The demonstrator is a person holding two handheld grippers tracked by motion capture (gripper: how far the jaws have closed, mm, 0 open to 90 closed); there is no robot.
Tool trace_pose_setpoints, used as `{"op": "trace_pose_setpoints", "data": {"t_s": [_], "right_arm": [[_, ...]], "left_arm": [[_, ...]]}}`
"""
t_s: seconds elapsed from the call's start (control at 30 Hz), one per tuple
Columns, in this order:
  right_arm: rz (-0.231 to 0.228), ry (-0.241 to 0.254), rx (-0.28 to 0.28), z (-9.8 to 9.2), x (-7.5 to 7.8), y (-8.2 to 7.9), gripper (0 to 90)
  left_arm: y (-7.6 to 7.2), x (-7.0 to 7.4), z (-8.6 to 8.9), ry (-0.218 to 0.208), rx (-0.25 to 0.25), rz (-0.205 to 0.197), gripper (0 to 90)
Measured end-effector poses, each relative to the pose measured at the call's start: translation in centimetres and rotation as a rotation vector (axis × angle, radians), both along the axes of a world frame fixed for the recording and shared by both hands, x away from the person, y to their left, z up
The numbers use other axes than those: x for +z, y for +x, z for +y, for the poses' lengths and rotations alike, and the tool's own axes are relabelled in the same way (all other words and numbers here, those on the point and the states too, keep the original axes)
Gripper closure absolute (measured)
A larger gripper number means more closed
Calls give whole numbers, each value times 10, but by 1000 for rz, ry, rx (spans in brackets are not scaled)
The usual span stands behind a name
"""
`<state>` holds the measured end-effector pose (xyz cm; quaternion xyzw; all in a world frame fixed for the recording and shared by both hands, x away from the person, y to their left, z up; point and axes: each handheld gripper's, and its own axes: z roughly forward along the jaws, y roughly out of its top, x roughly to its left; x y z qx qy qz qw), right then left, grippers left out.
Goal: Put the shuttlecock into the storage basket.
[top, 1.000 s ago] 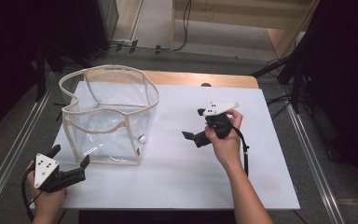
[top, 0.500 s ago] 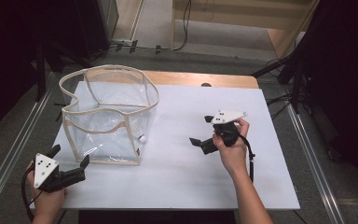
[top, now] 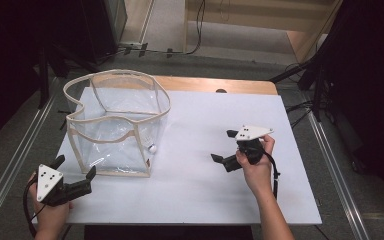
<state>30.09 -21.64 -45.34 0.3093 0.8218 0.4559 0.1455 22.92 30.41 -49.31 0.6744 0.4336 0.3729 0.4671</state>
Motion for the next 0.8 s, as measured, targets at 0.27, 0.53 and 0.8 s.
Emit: {"op": "trace_pose_setpoints", "data": {"t_s": [0.27,0.53,0.8], "right_arm": [[-2,11,-20,-12,-6,-7,0],[7,20,-46,-23,-12,-14,0],[16,28,-71,-36,-16,-20,0]], "left_arm": [[0,0,0,6,0,2,3],[0,0,0,5,0,1,3],[0,0,0,8,1,2,3]]}}
